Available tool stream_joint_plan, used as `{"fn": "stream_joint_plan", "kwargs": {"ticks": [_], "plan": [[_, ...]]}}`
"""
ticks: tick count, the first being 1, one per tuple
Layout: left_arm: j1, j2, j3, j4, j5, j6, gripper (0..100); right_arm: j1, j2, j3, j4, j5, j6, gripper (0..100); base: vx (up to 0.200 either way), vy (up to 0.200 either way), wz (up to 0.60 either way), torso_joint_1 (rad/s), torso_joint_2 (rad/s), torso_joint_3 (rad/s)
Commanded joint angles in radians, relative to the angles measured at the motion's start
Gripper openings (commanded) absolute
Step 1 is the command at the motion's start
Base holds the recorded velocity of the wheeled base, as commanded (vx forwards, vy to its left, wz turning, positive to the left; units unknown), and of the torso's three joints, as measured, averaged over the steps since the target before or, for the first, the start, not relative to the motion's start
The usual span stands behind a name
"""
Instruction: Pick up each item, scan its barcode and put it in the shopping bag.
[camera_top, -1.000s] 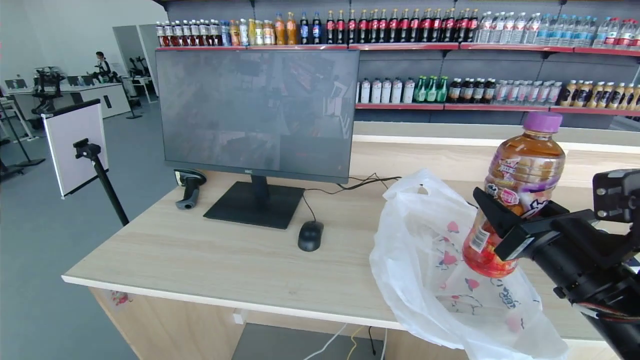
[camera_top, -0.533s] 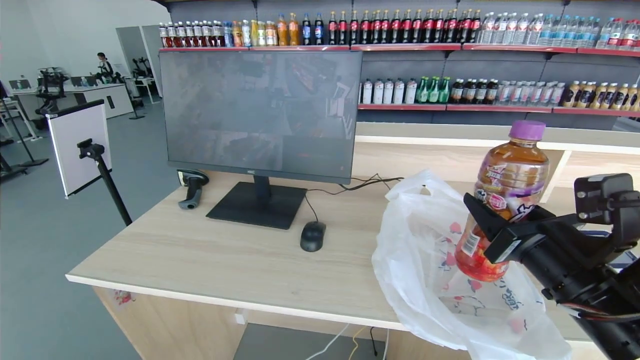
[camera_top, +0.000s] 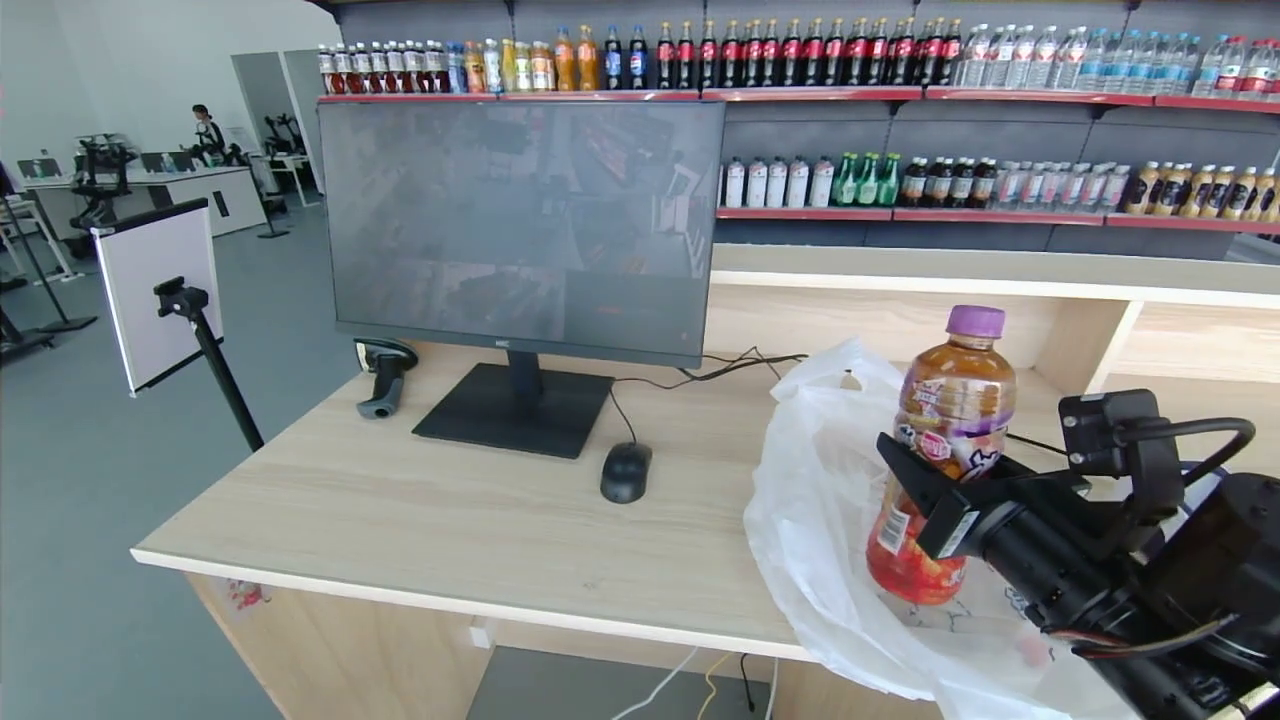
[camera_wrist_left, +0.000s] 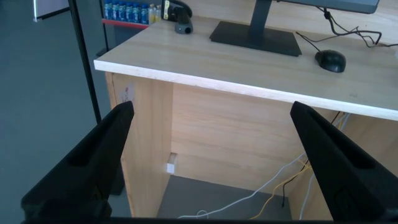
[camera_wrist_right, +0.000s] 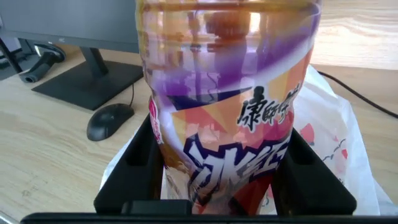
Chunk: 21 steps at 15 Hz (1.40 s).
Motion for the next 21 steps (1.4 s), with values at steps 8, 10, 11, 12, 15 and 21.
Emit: {"fn": "stream_joint_plan", "kwargs": {"ticks": [8, 10, 11, 12, 15, 21], "plan": [[0.0, 0.0, 0.0, 0.0, 0.0, 0.0, 100, 0.003, 0.202, -0.141, -0.003, -0.001, -0.004, 0, 0.0, 0.0, 0.0, 0.0, 0.0, 0.0], [0.0, 0.0, 0.0, 0.0, 0.001, 0.001, 100, 0.011, 0.243, -0.174, -0.003, -0.029, -0.006, 0, 0.0, 0.0, 0.0, 0.0, 0.0, 0.0], [0.0, 0.0, 0.0, 0.0, 0.0, 0.0, 100, 0.012, 0.251, -0.175, -0.003, -0.047, -0.006, 0, 0.0, 0.0, 0.0, 0.0, 0.0, 0.0], [0.0, 0.0, 0.0, -0.001, 0.001, 0.0, 100, 0.012, 0.248, -0.172, -0.003, -0.053, -0.006, 0, 0.0, 0.0, 0.0, 0.0, 0.0, 0.0], [0.0, 0.0, 0.0, 0.0, 0.0, 0.001, 100, 0.018, 0.243, -0.177, -0.003, -0.053, -0.006, 0, 0.0, 0.0, 0.0, 0.0, 0.0, 0.0], [0.0, 0.0, 0.0, -0.001, 0.001, 0.0, 100, 0.026, 0.232, -0.131, -0.003, -0.055, -0.006, 0, 0.0, 0.0, 0.0, 0.0, 0.0, 0.0]]}}
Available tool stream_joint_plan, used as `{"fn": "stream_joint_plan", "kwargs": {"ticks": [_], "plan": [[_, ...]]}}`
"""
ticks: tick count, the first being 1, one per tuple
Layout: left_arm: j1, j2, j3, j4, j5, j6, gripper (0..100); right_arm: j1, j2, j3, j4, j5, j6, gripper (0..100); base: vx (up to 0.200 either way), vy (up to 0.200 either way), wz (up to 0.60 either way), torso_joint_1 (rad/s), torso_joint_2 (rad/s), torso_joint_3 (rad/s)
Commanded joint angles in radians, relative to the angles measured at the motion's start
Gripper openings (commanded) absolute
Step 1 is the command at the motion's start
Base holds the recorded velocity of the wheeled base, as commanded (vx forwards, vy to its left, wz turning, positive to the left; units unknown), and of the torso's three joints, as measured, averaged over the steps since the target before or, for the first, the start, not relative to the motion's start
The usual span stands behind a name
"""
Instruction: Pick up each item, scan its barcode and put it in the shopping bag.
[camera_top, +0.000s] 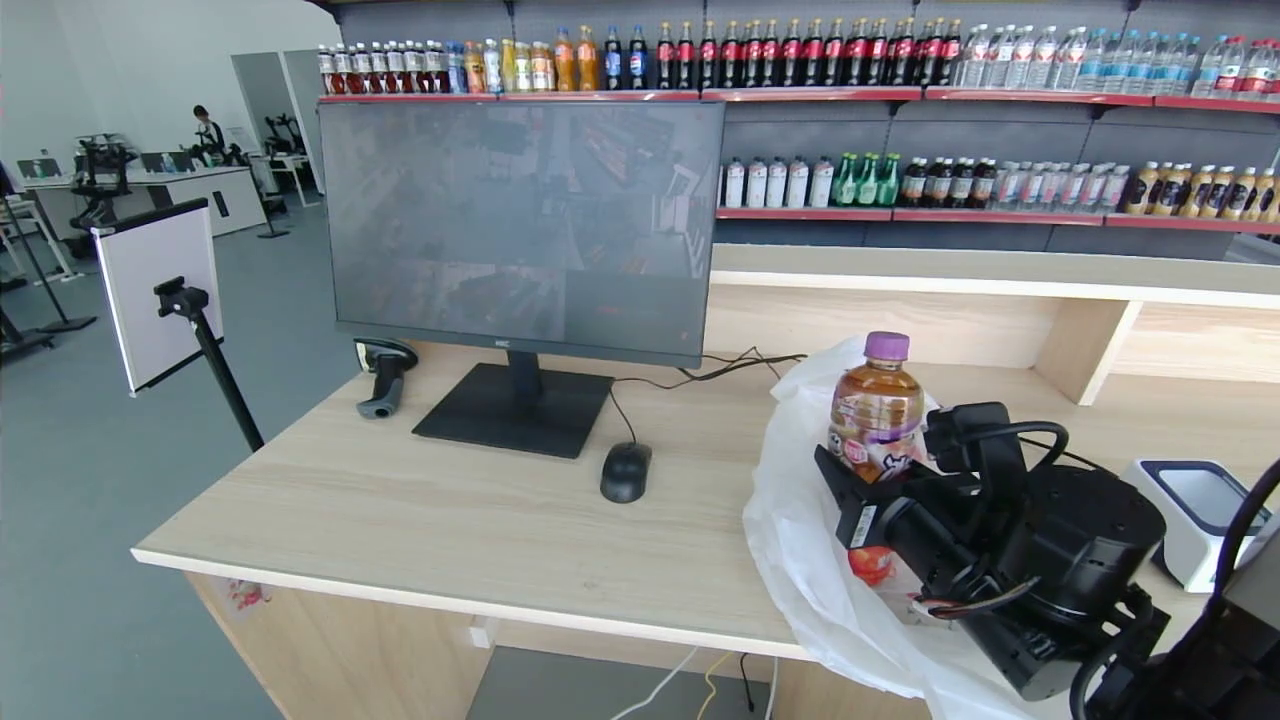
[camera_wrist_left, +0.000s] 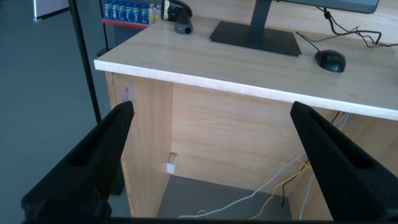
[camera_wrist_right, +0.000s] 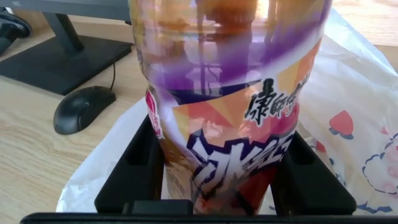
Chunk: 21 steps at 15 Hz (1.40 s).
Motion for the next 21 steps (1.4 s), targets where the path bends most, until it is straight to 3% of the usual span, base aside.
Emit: {"fn": "stream_joint_plan", "kwargs": {"ticks": [1, 21], "plan": [[0.0, 0.0, 0.0, 0.0, 0.001, -0.001, 100, 0.01, -0.004, 0.01, 0.002, -0.001, 0.0, 0, 0.0, 0.0, 0.0, 0.0, 0.0, 0.0], [0.0, 0.0, 0.0, 0.0, 0.001, -0.001, 100, 0.013, -0.034, 0.093, 0.002, -0.009, 0.001, 0, 0.0, 0.0, 0.0, 0.0, 0.0, 0.0]]}}
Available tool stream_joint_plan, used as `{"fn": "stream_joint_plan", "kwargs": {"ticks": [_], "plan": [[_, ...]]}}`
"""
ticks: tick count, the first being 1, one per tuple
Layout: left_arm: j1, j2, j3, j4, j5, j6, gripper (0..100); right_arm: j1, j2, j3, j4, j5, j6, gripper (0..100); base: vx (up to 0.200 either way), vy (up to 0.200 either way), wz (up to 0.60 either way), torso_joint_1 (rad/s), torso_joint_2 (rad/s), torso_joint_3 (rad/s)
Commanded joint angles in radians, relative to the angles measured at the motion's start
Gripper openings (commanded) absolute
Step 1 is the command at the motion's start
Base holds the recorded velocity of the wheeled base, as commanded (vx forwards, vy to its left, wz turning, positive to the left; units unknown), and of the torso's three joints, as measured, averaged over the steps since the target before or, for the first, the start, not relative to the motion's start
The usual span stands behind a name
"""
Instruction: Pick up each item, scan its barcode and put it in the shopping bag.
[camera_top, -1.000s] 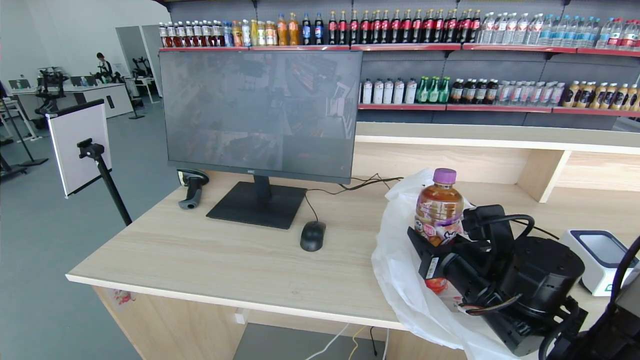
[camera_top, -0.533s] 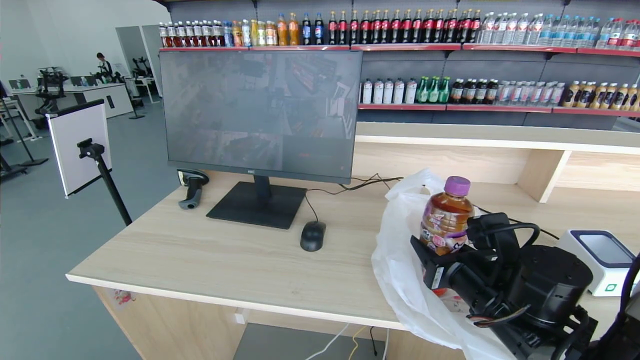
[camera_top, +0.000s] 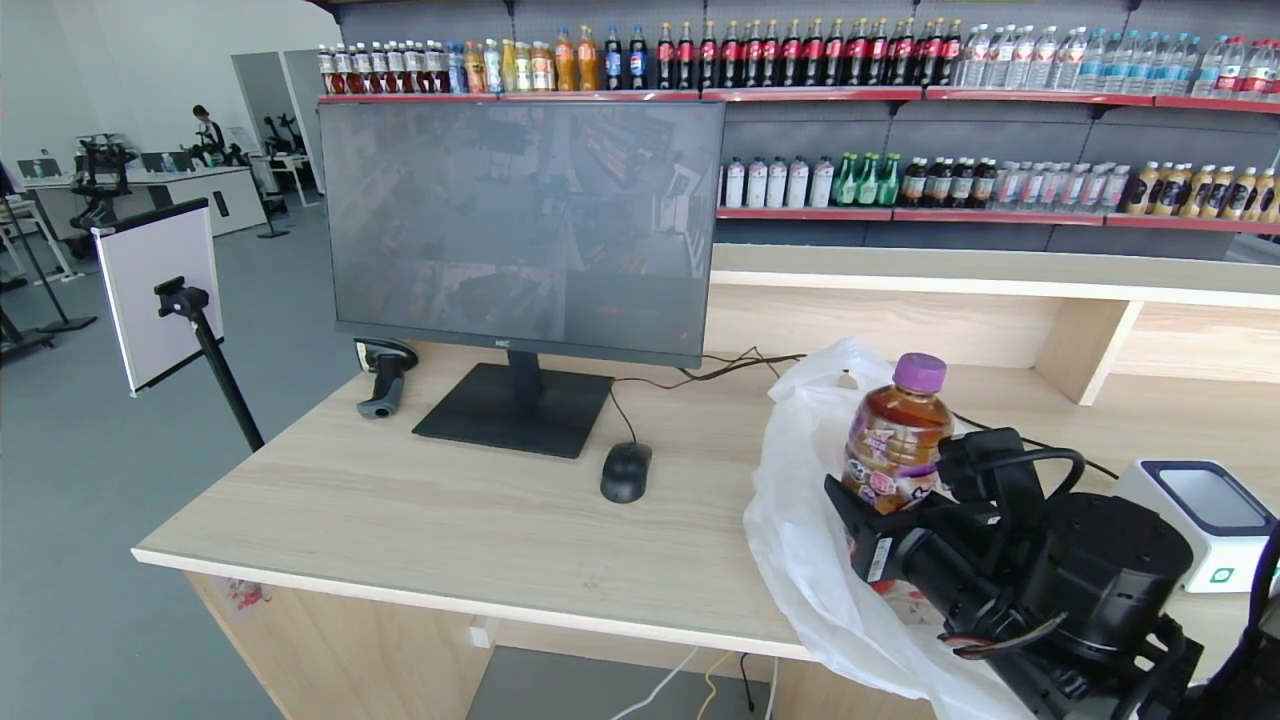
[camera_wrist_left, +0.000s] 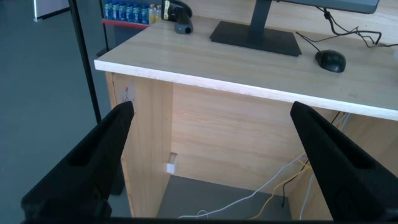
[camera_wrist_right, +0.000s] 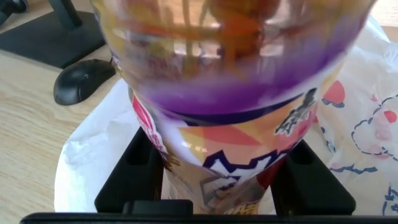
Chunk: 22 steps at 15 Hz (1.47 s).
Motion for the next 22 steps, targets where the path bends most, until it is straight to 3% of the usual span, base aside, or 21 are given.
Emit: {"fn": "stream_joint_plan", "kwargs": {"ticks": [1, 6, 7, 13, 22], "plan": [[0.002, 0.0, 0.0, 0.001, 0.0, 0.0, 100, 0.0, -0.003, 0.004, -0.001, 0.001, 0.0, 0, 0.0, 0.0, 0.0, 0.0, 0.0, 0.0], [0.0, 0.0, 0.0, 0.001, -0.001, 0.0, 100, 0.0, -0.001, -0.003, -0.001, 0.001, 0.006, 0, 0.0, 0.0, 0.0, 0.0, 0.0, 0.0], [0.0, 0.0, 0.0, -0.001, 0.0, 0.0, 100, 0.0, -0.003, 0.003, -0.001, 0.001, 0.006, 100, 0.0, 0.0, 0.0, 0.0, 0.0, 0.0], [0.0, 0.0, 0.0, 0.001, 0.0, 0.0, 100, 0.0, -0.027, 0.032, -0.001, -0.005, 0.017, 100, 0.0, 0.0, 0.0, 0.0, 0.0, 0.0], [0.0, 0.0, 0.0, 0.001, 0.0, 0.0, 100, 0.0, -0.242, 0.099, -0.001, -0.037, 0.014, 100, 0.0, 0.0, 0.0, 0.0, 0.0, 0.0]]}}
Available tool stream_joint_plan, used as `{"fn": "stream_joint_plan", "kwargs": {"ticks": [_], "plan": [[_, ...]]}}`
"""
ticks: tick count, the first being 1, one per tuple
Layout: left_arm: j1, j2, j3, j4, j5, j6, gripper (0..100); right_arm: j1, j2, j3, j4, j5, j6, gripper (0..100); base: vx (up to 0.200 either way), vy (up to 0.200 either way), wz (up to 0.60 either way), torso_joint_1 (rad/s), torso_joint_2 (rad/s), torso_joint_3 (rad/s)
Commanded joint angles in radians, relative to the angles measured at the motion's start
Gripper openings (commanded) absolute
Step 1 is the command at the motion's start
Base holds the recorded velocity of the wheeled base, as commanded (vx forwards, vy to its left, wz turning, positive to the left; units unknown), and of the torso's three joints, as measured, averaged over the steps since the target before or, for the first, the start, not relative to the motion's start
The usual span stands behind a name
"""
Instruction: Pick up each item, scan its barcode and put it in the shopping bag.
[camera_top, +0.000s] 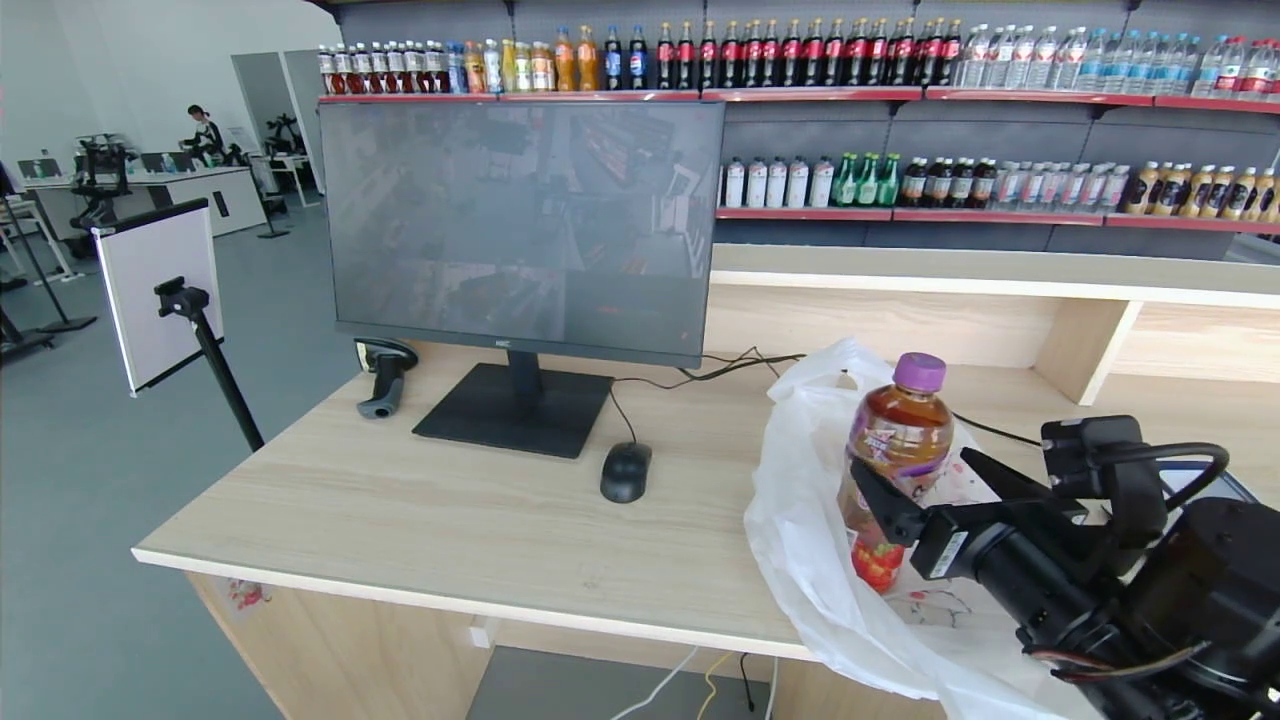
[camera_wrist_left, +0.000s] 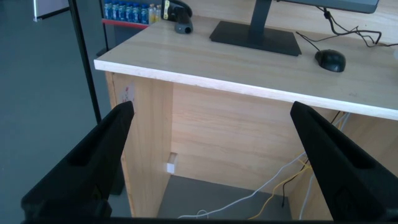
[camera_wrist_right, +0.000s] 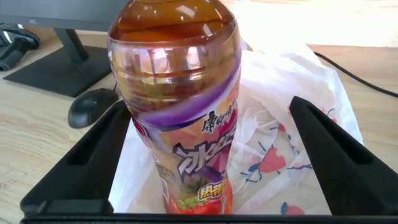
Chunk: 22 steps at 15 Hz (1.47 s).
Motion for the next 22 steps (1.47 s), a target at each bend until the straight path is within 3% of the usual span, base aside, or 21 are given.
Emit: {"fn": "stream_joint_plan", "kwargs": {"ticks": [1, 22], "plan": [[0.0, 0.0, 0.0, 0.0, 0.001, -0.001, 100, -0.004, -0.072, 0.003, -0.001, 0.0, -0.006, 100, 0.0, 0.0, 0.0, 0.0, 0.0, 0.0], [0.0, 0.0, 0.0, 0.0, 0.001, -0.001, 100, -0.021, -0.172, 0.144, -0.001, -0.009, -0.007, 100, 0.0, 0.0, 0.0, 0.0, 0.0, 0.0]]}}
